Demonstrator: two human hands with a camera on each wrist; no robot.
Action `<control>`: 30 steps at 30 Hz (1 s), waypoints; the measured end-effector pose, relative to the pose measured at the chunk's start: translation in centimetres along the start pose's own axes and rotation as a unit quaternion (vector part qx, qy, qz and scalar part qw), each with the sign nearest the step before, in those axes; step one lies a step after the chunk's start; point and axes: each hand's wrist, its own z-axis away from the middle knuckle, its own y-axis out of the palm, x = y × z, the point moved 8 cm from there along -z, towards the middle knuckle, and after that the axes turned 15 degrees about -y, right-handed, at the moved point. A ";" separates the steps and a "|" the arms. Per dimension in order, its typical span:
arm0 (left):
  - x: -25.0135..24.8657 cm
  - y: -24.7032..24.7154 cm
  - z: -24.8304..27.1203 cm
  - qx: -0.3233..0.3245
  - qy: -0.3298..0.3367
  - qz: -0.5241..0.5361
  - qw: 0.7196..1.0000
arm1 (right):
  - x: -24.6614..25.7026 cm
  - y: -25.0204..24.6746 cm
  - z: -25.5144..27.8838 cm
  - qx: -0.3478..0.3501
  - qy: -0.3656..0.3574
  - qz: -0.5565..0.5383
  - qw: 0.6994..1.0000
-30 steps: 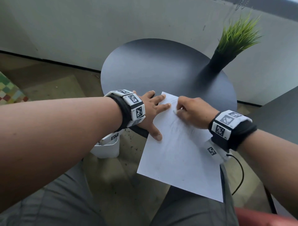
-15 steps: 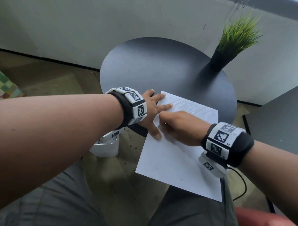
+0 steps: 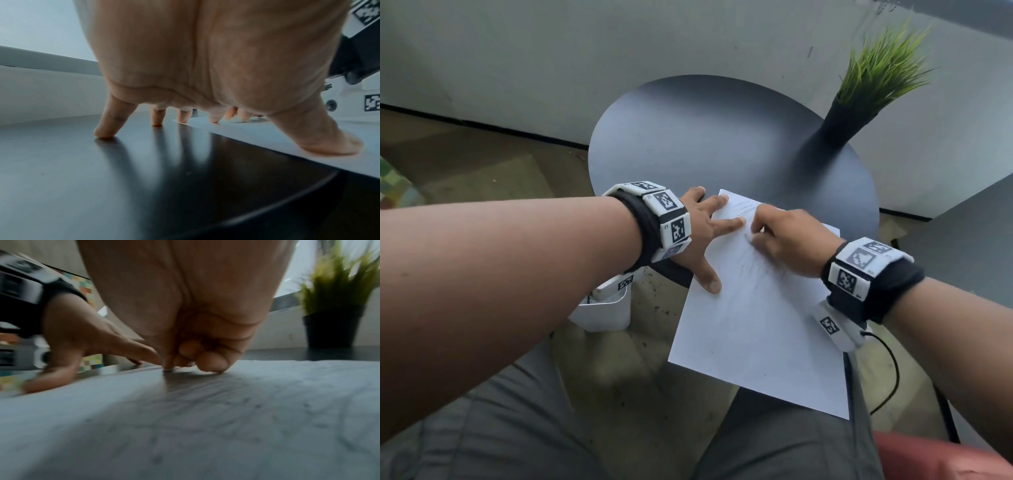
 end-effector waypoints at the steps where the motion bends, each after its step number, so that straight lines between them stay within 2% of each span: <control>1: 0.0 0.1 0.0 0.003 -0.001 0.001 1.000 | -0.5 -0.3 0.1 -0.017 0.024 0.020 0.999; 3: -0.1 -0.1 0.0 -0.001 0.003 -0.002 1.000 | 1.6 0.7 0.2 -0.006 -0.029 0.039 0.999; 5: -0.1 -0.1 0.2 -0.001 0.005 -0.008 1.000 | 5.3 2.5 1.0 0.050 -0.120 0.024 0.991; 7: -0.1 -0.2 0.2 0.002 0.004 -0.012 1.000 | 5.7 2.7 1.5 0.082 -0.134 -0.002 0.988; 8: -0.2 -0.2 0.2 0.003 0.003 -0.011 1.000 | 4.3 2.2 1.1 0.074 -0.108 -0.001 0.991; 11: -0.1 -0.2 0.3 0.009 -0.002 -0.006 1.000 | -1.4 -0.3 0.4 0.011 0.052 0.041 0.998; 12: -0.1 -0.2 0.3 0.011 -0.002 -0.007 1.000 | -1.9 -0.5 0.5 0.004 0.072 0.061 0.996; 14: -0.2 -0.3 0.3 0.009 -0.001 -0.008 1.000 | 0.8 0.7 0.5 0.020 0.003 0.068 0.997; 16: -0.2 -0.3 0.3 0.006 0.000 -0.015 1.000 | 5.2 2.7 1.3 0.082 -0.107 0.032 0.990; 17: -0.2 -0.3 0.3 0.005 0.000 -0.020 1.000 | 6.0 3.1 1.7 0.108 -0.129 0.012 0.986; 18: -0.2 -0.4 0.3 0.005 -0.001 -0.021 1.000 | 5.4 2.8 1.6 0.110 -0.127 0.005 0.986; 19: -0.2 -0.3 0.3 0.004 -0.001 -0.017 1.000 | 3.9 2.0 1.1 0.089 -0.091 -0.004 0.992; 22: -0.1 -0.2 0.2 0.004 -0.005 -0.010 1.000 | -1.0 -0.1 0.3 0.008 0.067 0.018 0.998; 23: -0.1 -0.2 0.3 0.002 -0.005 -0.009 1.000 | -0.7 0.2 0.2 0.001 0.064 0.034 0.997; 25: -0.1 -0.4 0.3 -0.004 -0.002 -0.009 1.000 | 3.0 1.7 0.0 0.013 -0.021 0.026 0.999; 27: -0.2 -0.5 0.5 -0.004 -0.001 -0.021 1.000 | 6.6 3.2 0.7 0.065 -0.121 0.009 0.990; 29: -0.3 -0.5 0.6 -0.004 -0.003 -0.024 1.000 | 6.1 2.8 0.7 0.094 -0.139 0.014 0.986; 30: -0.3 -0.6 0.5 -0.005 -0.003 -0.019 1.000 | 4.6 2.1 0.3 0.085 -0.111 0.020 0.990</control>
